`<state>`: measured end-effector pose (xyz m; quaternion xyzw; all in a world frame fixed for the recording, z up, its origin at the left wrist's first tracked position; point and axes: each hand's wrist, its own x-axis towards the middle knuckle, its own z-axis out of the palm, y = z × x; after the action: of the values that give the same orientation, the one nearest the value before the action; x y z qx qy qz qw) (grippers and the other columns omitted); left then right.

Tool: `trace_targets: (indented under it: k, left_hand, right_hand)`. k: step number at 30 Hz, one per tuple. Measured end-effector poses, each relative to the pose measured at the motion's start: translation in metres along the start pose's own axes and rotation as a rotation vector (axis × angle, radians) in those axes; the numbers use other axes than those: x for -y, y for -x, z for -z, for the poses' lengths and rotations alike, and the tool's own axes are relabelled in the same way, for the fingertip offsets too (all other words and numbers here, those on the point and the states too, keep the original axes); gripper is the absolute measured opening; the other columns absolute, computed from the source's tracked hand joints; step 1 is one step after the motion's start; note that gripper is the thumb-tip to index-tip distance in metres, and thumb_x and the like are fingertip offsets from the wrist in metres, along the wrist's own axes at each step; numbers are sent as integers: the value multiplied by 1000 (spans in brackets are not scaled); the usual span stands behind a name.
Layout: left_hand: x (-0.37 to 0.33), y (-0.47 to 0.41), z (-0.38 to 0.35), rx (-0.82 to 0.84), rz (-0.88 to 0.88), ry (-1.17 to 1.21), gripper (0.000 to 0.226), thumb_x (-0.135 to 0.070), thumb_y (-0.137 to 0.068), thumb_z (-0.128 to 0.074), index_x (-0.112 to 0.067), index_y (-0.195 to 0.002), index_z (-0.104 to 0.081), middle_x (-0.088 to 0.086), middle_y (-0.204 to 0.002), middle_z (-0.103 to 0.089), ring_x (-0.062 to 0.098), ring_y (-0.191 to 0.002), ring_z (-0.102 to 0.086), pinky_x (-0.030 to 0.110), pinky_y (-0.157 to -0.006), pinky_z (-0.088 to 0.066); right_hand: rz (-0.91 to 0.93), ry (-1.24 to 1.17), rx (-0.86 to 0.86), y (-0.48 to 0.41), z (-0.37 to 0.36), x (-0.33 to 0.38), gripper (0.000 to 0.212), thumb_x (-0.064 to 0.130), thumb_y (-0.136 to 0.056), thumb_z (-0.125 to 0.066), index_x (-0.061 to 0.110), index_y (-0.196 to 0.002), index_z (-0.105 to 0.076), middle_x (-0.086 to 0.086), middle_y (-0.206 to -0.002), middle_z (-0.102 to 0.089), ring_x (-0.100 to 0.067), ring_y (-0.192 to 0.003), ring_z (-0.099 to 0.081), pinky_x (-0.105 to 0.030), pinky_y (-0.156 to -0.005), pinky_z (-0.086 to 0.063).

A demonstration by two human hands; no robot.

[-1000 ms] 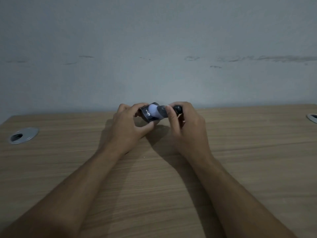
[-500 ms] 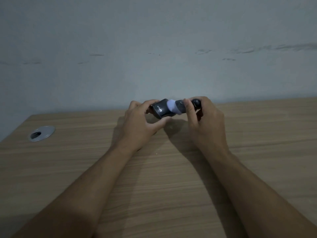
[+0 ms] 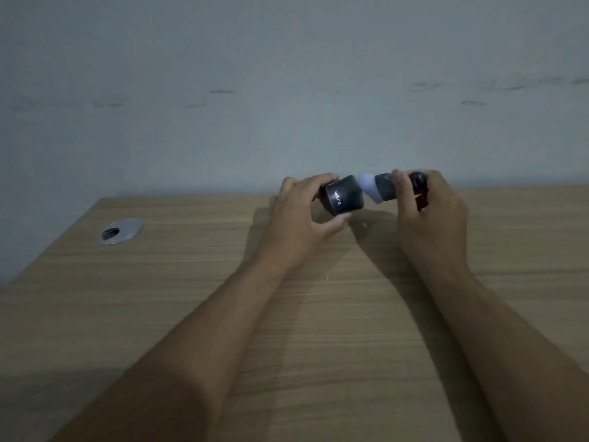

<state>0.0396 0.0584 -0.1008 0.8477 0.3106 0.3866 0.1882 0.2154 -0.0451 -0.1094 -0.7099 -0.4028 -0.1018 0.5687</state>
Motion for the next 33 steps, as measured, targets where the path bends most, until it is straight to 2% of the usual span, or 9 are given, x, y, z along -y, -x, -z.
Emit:
trace_targets:
  k: [2, 4, 7, 10, 13, 15, 20, 26, 33]
  left_hand:
    - [1, 0, 0, 32, -66, -60, 62, -29, -83, -87, -33, -141, -64, -33, -111, -59, 11, -117, -56, 33, -100, -47]
    - [3, -3, -1, 63, -68, -102, 68, -13, -79, -81, -33, -142, -62, -20, -123, -66, 13, -121, -53, 46, -101, -45]
    - [2, -4, -2, 55, -115, -151, 67, -20, -82, -82, -34, -144, -60, -16, -123, -67, 14, -120, -53, 46, -93, -43]
    - [2, -4, -3, 54, -204, -224, 66, -36, -87, -83, -36, -148, -57, -17, -119, -66, 13, -116, -53, 39, -86, -38]
    - [5, -4, -2, 31, -199, -271, 75, -14, -81, -84, -32, -149, -58, -14, -118, -65, 14, -116, -53, 37, -83, -36]
    - [8, -5, -1, 36, -183, -277, 81, -6, -77, -80, -32, -150, -57, -15, -117, -65, 15, -116, -53, 40, -85, -39]
    - [9, -5, -2, 29, -210, -263, 68, -44, -90, -80, -39, -152, -53, -18, -118, -65, 12, -115, -52, 40, -87, -39]
    - [11, -7, -2, 10, -94, -200, 74, -18, -82, -84, -35, -150, -57, -14, -127, -68, 15, -121, -54, 43, -93, -42]
    - [10, -5, -4, 10, -60, -120, 68, -47, -86, -84, -37, -148, -58, -18, -130, -69, 12, -123, -56, 42, -98, -43]
  right_hand:
    - [85, -35, 41, 7, 0, 12, 26, 38, -110, -62, 14, -107, -71, 18, -79, -62, 5, -67, -59, -5, -66, -39]
    - [253, -29, 95, 15, -2, 24, 21, 30, -110, -64, 10, -108, -69, 11, -87, -65, -5, -70, -55, -3, -69, -39]
    - [268, -1, 40, 12, -4, 21, 23, 30, -111, -64, 7, -108, -68, 3, -94, -66, -4, -76, -54, -5, -71, -41]
    - [103, -15, -47, 6, -4, 14, 27, 37, -112, -61, 11, -108, -68, -1, -93, -70, -12, -75, -58, -25, -70, -50]
    - [234, -36, 23, 14, -5, 24, 26, 33, -110, -65, 7, -109, -69, 0, -96, -70, -5, -75, -58, -7, -71, -43]
    - [315, -37, 69, 17, -5, 25, 25, 30, -110, -66, 5, -111, -70, -1, -99, -71, -1, -75, -57, -5, -74, -41]
    - [75, -11, -18, 6, 2, 6, 23, 37, -110, -65, 16, -112, -73, -1, -98, -75, 2, -72, -60, -4, -69, -39]
    - [292, -69, 132, 23, -2, 26, 22, 30, -109, -68, 9, -113, -74, 2, -96, -75, -6, -77, -65, -9, -70, -47]
    - [47, -65, 27, 8, 2, 6, 22, 40, -108, -67, 21, -112, -77, 8, -99, -76, -6, -74, -64, -16, -72, -49]
